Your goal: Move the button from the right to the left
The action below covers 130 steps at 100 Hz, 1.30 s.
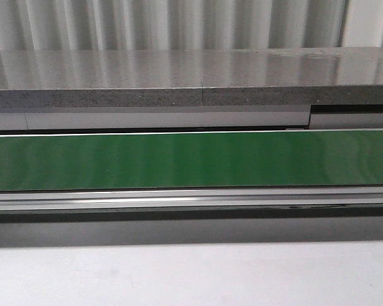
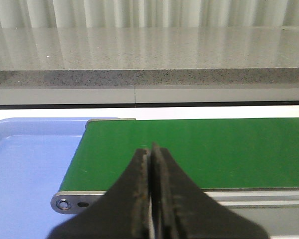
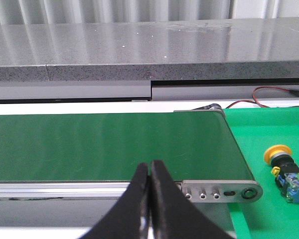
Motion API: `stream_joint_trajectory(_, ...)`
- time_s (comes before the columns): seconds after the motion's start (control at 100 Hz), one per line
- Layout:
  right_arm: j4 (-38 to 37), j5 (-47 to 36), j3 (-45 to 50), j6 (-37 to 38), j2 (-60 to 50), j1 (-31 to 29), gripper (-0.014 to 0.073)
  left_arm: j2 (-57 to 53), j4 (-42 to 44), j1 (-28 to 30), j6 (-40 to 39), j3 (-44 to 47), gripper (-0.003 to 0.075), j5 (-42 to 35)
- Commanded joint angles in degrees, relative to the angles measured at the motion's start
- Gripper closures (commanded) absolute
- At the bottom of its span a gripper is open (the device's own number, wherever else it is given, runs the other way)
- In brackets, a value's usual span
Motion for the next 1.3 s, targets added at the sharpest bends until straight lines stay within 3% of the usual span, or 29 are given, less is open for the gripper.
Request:
stream_joint_trajectory(0.0, 0.0, -4.2, -0.9, -0.4, -1.0, -0.1, 0.066, -1.9, 0.0, 0.1, -0.3, 1.4, 0.074, -4.6)
stream_joint_trajectory(0.25, 0.0, -2.3, -2.3, -0.4, -1.0, -0.1, 0.066, -1.9, 0.0, 0.1, -0.3, 1.4, 0.074, -4.6)
stream_joint_trajectory(0.55, -1.3, 18.1, -17.8, -0.4, 4.6, -0.1, 0.066, -1.9, 0.0, 0.1, -0.3, 1.4, 0.074, -4.6)
stream_joint_trajectory(0.61, -4.5, 21.0, -21.2, -1.3, 7.0, -0.1, 0.066, -1.9, 0.0, 0.1, -0.3, 1.4, 0.074, -4.6)
stream_joint_trajectory(0.83, -6.4, 25.1, -29.2, -1.9, 16.5, 0.0, 0.066, -1.9, 0.0, 0.1, -0.3, 1.4, 0.074, -4.6)
stream_joint_trajectory(1.03, -5.4, 23.8, -32.2, -1.9, 23.7, 0.0, 0.066, -1.9, 0.0, 0.1, -0.3, 1.4, 0.074, -4.6)
stream_joint_trajectory(1.29, -2.3, 28.7, -38.7, -1.9, 34.9, 0.0, 0.066, -1.9, 0.0, 0.1, -0.3, 1.4, 0.074, -4.6)
